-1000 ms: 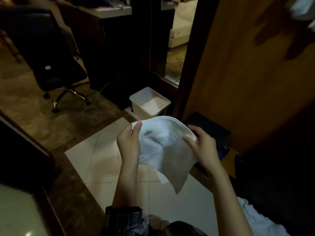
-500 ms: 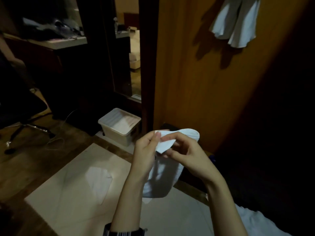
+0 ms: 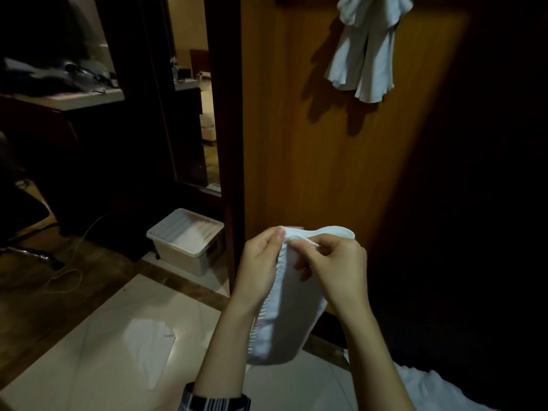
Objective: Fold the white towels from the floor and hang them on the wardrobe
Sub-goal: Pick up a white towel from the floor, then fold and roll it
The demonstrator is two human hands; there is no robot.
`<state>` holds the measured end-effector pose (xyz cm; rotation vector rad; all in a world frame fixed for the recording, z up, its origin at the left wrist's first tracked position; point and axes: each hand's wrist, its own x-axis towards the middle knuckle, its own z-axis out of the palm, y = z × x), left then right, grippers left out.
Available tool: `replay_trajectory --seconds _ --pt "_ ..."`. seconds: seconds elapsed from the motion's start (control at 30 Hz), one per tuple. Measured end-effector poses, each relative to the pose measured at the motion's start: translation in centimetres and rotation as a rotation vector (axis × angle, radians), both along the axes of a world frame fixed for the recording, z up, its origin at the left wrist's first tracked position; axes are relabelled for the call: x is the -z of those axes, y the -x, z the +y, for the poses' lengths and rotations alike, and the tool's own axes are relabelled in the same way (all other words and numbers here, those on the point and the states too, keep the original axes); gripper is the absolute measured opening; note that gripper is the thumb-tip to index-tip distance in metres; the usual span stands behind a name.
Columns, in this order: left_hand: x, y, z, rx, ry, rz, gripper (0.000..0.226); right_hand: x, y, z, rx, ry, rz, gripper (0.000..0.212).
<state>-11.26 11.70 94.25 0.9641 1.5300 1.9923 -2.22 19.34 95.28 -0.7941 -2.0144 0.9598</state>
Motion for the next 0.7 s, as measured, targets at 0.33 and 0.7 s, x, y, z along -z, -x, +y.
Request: replay_trajectory --seconds 0.33,0.7 --pt "0.3 0.5 0.6 0.044 0.024 0.065 0.025 0.1 0.4 0.1 0.055 -0.044 0.044 0.031" --pt "1.2 1.7 -0.5 -0.028 0.059 0.181 0.020 1.0 -0.7 1.7 0.002 -0.372 -0.303 0.025"
